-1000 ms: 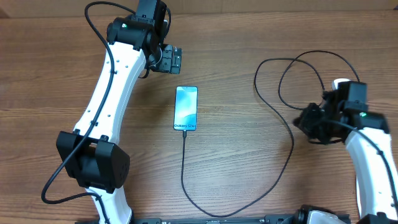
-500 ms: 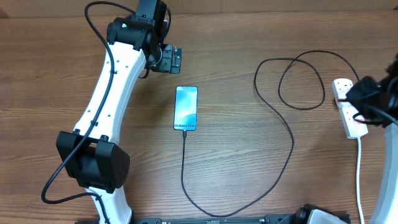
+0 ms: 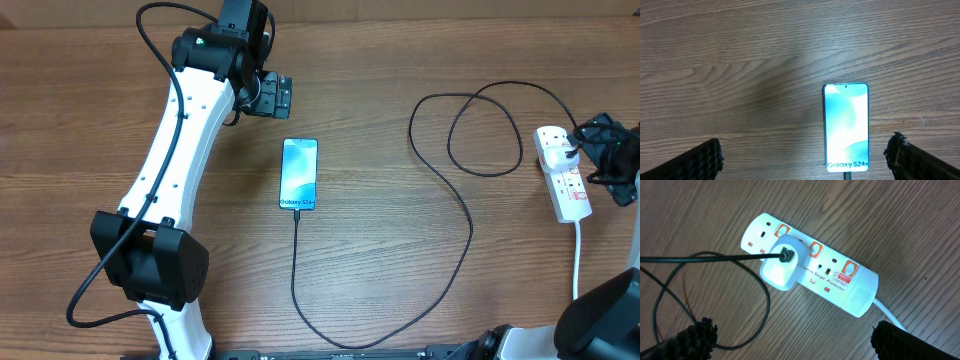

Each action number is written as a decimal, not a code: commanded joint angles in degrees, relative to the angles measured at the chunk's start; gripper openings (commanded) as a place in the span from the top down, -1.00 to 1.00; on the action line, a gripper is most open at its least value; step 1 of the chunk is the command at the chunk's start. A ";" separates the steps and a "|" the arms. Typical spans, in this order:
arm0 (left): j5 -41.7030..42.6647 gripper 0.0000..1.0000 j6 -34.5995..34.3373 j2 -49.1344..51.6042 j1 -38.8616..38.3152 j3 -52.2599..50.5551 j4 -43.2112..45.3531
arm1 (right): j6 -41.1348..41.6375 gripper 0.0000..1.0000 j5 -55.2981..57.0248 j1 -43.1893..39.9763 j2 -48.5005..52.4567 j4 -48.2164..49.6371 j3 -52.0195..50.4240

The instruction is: Plug charger to phone and switch on socket

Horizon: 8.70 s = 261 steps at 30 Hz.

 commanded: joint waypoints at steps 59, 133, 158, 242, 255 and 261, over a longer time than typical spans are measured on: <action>-0.70 -0.99 -0.17 -0.87 0.22 0.42 -0.13 | 16.70 -1.00 20.06 -2.47 12.70 -5.73 0.44; -0.68 -0.99 -0.17 -0.87 0.22 0.42 -0.13 | 1.25 -1.00 3.06 -10.56 21.46 10.16 -0.68; -0.70 -0.99 -0.17 -0.87 0.22 0.42 -0.13 | 1.22 -1.00 3.08 -10.34 21.46 7.63 -0.70; -0.70 -0.99 -0.17 -0.87 0.22 0.42 -0.13 | -6.27 -1.00 -7.85 -10.27 23.17 10.45 -0.70; -0.70 -0.99 -0.17 -0.87 0.22 0.42 -0.13 | -6.25 -1.00 -6.80 -10.27 23.17 12.76 -0.70; -0.70 -0.99 -0.17 -0.87 0.22 0.42 -0.13 | -6.03 -1.00 -6.99 -10.27 23.17 13.84 -0.70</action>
